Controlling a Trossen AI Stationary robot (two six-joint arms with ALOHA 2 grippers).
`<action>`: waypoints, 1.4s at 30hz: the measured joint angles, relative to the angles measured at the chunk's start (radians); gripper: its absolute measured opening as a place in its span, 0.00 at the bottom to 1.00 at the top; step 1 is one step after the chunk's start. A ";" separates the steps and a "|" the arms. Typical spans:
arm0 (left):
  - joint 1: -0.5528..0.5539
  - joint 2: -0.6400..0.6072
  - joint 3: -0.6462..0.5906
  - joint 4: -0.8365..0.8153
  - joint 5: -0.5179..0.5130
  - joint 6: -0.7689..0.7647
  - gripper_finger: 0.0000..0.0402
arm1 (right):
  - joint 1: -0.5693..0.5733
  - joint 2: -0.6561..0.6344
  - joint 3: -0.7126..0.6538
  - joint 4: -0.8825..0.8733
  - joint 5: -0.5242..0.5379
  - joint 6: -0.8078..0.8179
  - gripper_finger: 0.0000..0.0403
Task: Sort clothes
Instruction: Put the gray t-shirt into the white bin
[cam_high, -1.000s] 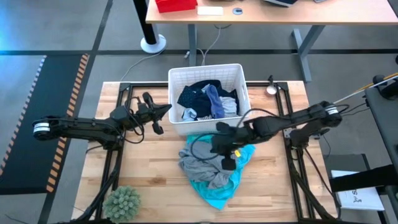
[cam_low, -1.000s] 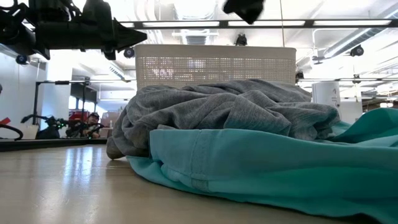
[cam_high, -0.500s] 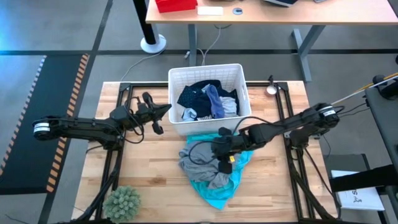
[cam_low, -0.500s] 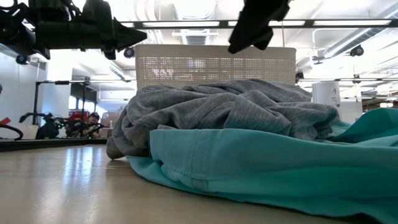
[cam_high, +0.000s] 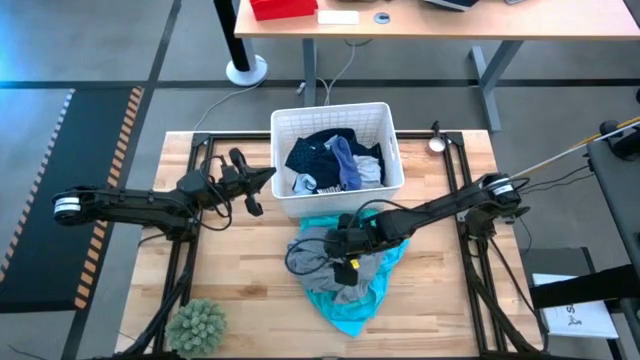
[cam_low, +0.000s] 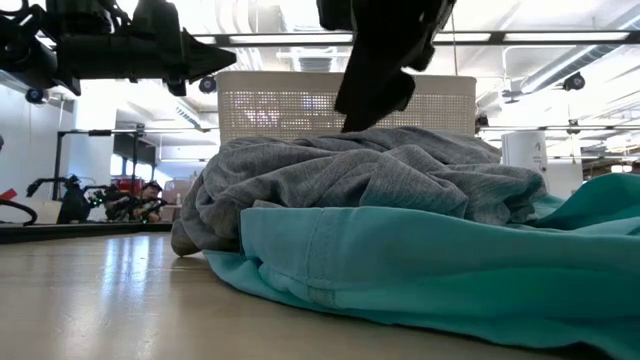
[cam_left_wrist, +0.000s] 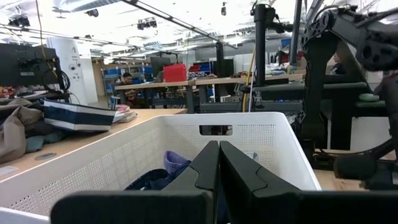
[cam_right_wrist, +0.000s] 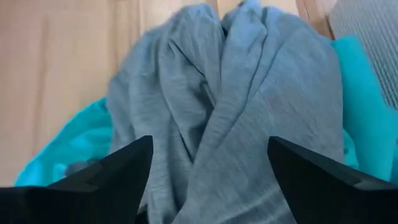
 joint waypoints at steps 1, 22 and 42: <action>0.000 0.000 0.000 0.000 0.000 0.000 0.00 | 0.000 0.010 0.000 -0.001 0.009 0.000 0.76; 0.000 0.000 0.000 -0.004 0.000 0.000 0.00 | -0.003 0.078 0.000 -0.081 0.038 -0.011 0.05; 0.000 0.000 0.000 -0.006 0.000 0.000 0.00 | 0.001 0.014 0.350 -0.353 0.125 -0.149 0.01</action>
